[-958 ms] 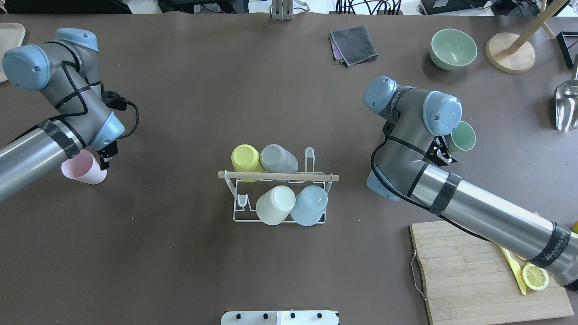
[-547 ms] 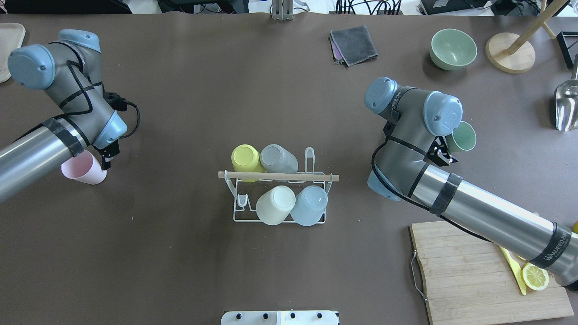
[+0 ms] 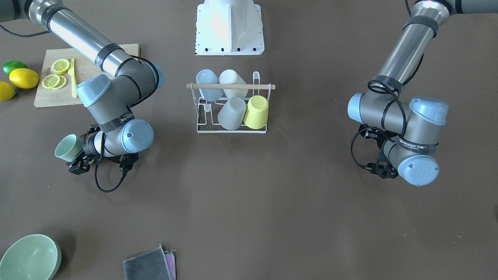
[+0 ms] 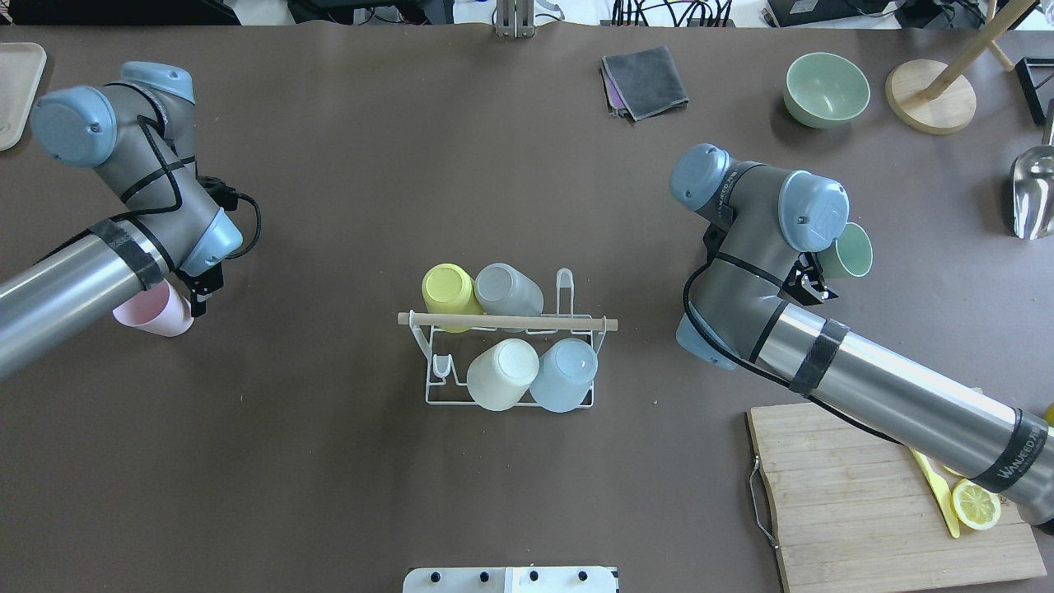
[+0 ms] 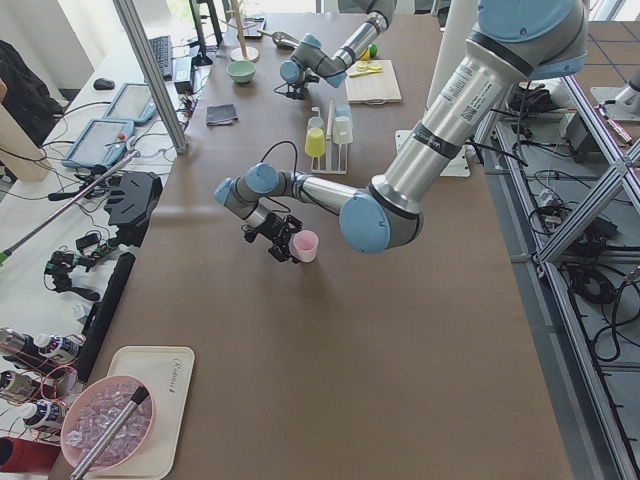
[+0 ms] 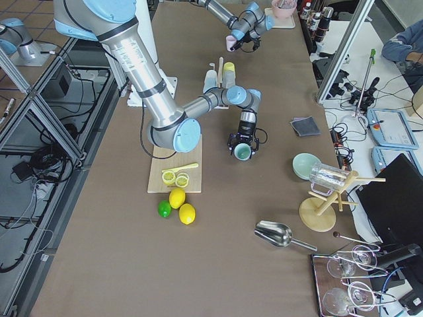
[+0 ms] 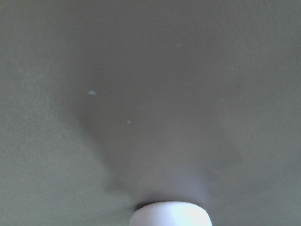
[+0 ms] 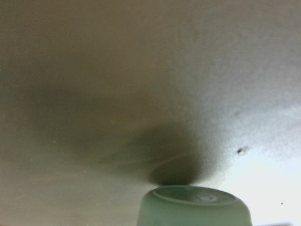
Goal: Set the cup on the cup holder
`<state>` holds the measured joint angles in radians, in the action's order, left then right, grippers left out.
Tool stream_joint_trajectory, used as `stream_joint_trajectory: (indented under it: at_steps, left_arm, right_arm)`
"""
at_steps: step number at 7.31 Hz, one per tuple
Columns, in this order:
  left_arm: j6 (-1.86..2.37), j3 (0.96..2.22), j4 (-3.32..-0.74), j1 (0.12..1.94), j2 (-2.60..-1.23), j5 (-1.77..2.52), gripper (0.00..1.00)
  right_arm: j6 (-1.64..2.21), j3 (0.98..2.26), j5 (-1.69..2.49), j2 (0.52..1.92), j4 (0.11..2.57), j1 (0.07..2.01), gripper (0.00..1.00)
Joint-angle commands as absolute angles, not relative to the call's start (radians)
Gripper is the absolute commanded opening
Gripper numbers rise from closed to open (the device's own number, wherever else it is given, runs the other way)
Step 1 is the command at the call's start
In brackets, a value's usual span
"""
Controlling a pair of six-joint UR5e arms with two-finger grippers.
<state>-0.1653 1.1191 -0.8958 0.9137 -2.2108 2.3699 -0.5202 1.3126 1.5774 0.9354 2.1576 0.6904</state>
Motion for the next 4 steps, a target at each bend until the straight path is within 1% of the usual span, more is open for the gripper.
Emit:
stream_joint_trajectory:
  at_steps: [1,2,4]
  left_arm:
    - [-0.166,1.12,-0.87,0.902,-2.21,2.368,0.98]
    - [-0.167,1.12,-0.861,0.899,-2.212,2.367,0.98]
    - [-0.175,1.12,-0.856,0.896,-2.206,2.362,0.98]
  right_arm:
    - [-0.52,1.313,1.577,0.942,2.146,0.69,1.0]
    - [-0.523,1.313,1.577,0.943,2.145,0.69,0.99]
    - [-0.528,1.315,1.568,0.943,2.145,0.69,0.24]
